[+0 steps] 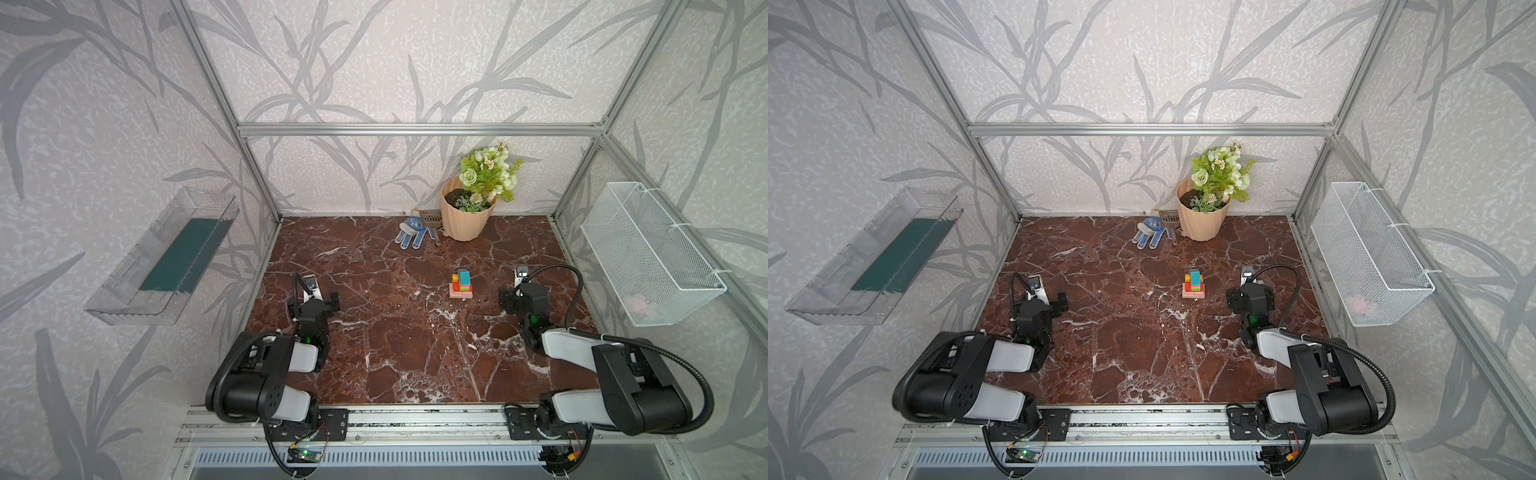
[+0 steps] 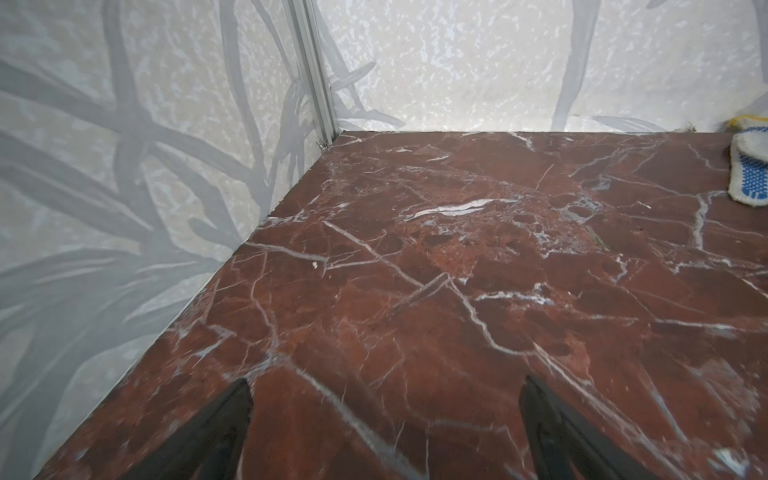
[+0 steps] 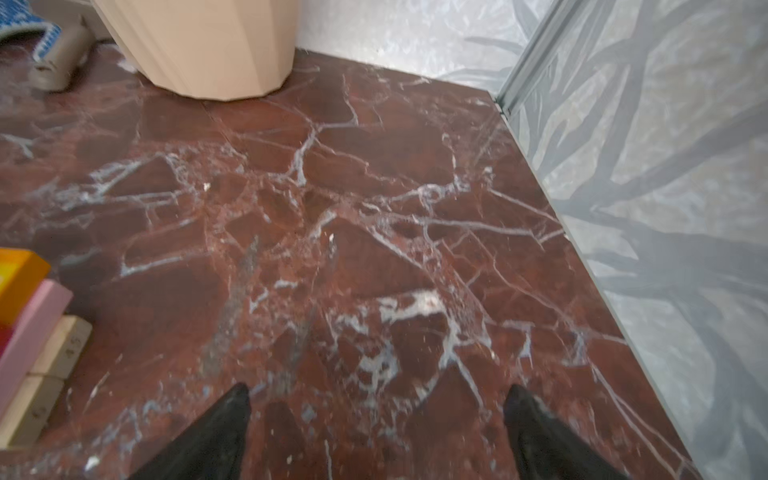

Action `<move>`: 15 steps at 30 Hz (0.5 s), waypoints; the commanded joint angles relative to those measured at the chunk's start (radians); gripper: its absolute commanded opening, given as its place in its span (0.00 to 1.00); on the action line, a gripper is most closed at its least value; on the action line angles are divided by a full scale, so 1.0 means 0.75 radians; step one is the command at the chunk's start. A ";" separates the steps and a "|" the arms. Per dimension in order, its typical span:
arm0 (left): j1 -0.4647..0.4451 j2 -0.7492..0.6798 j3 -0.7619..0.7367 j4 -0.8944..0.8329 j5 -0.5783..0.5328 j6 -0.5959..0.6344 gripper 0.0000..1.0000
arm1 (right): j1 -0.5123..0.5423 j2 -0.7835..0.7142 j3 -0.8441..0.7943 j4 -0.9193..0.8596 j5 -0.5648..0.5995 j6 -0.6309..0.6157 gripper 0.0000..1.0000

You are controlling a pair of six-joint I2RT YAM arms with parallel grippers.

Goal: Build the wood block tower

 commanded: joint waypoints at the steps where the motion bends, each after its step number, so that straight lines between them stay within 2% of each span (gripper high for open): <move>1: 0.047 0.096 0.037 0.203 0.121 -0.010 0.99 | -0.025 0.052 0.099 0.011 -0.105 -0.022 0.90; 3: 0.092 -0.016 0.084 -0.053 0.151 -0.077 0.99 | -0.027 0.026 0.095 0.001 -0.225 -0.015 0.90; 4: 0.108 -0.026 0.097 -0.094 0.180 -0.090 0.99 | -0.032 0.066 0.003 0.221 -0.340 -0.052 0.90; 7: 0.114 0.071 0.085 0.091 0.212 -0.062 0.99 | -0.041 0.283 -0.091 0.667 -0.242 -0.009 0.94; 10: 0.115 0.023 0.098 -0.026 0.145 -0.108 0.99 | -0.047 0.170 -0.018 0.338 -0.220 0.021 0.99; 12: 0.117 0.059 0.136 -0.036 0.134 -0.092 0.99 | -0.045 0.215 -0.024 0.424 -0.199 0.023 0.99; 15: 0.115 0.027 0.191 -0.198 0.157 -0.100 0.99 | -0.043 0.240 -0.044 0.503 -0.191 0.021 0.99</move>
